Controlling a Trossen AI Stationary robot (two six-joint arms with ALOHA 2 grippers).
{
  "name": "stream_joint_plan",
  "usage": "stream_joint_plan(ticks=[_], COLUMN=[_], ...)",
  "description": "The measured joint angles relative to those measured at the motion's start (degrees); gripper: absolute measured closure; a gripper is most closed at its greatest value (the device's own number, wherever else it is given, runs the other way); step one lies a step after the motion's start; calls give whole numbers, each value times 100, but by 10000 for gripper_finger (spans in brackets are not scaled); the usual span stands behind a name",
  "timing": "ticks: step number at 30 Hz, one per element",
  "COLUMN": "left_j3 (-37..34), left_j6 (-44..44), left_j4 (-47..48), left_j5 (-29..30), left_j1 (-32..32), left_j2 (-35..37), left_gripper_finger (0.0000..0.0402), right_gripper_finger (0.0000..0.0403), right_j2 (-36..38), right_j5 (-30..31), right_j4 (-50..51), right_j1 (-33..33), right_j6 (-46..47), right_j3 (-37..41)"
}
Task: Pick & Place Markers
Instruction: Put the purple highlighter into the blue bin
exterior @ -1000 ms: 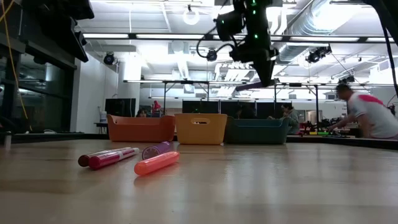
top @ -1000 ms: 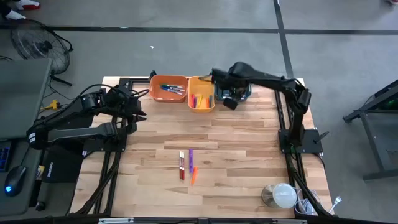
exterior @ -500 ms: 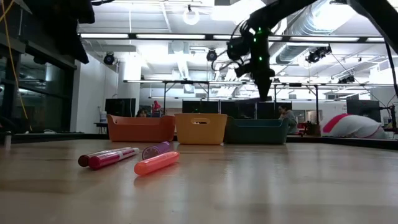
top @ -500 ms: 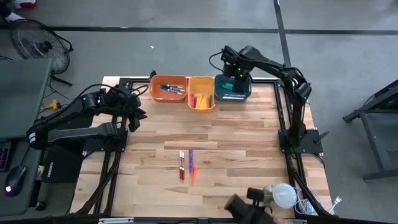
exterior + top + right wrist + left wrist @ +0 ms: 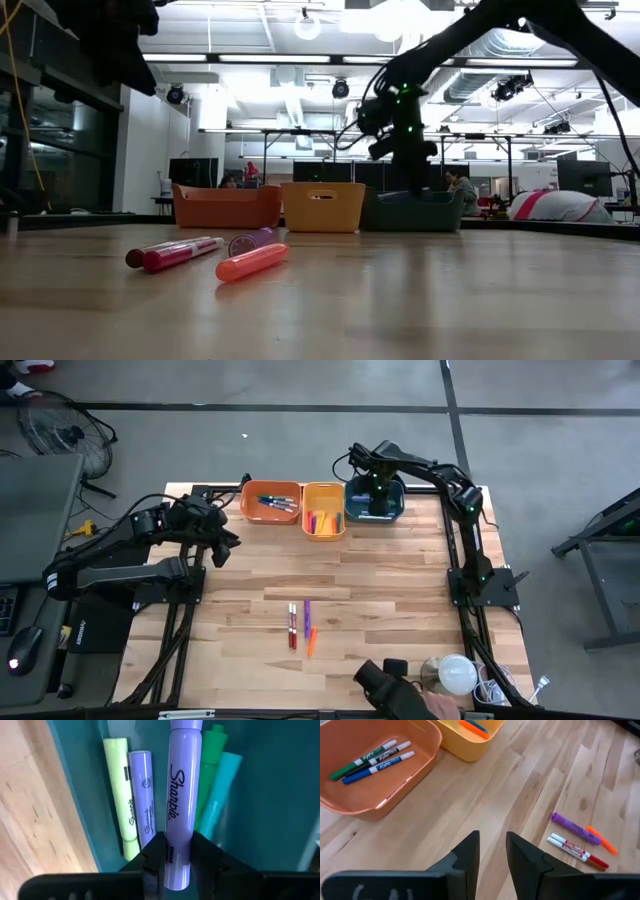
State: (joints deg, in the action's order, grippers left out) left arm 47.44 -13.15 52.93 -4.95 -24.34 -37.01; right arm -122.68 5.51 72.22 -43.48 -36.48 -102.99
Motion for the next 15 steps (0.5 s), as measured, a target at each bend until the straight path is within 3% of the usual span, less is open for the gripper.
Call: stream_joint_plan(ticks=[5, 15], left_j3=[0, 0], left_j6=[-90, -175], left_j4=[-2, -4], left_j5=[15, 15], left_j1=[0, 0], left_j2=[0, 0], left_gripper_finger=[308, 308], right_gripper_finger=[344, 299], right_j2=[-262, -307], right_j5=[21, 421], right_j4=[25, 9], right_j1=[0, 61], right_j6=[45, 153], right_j3=[-3, -3])
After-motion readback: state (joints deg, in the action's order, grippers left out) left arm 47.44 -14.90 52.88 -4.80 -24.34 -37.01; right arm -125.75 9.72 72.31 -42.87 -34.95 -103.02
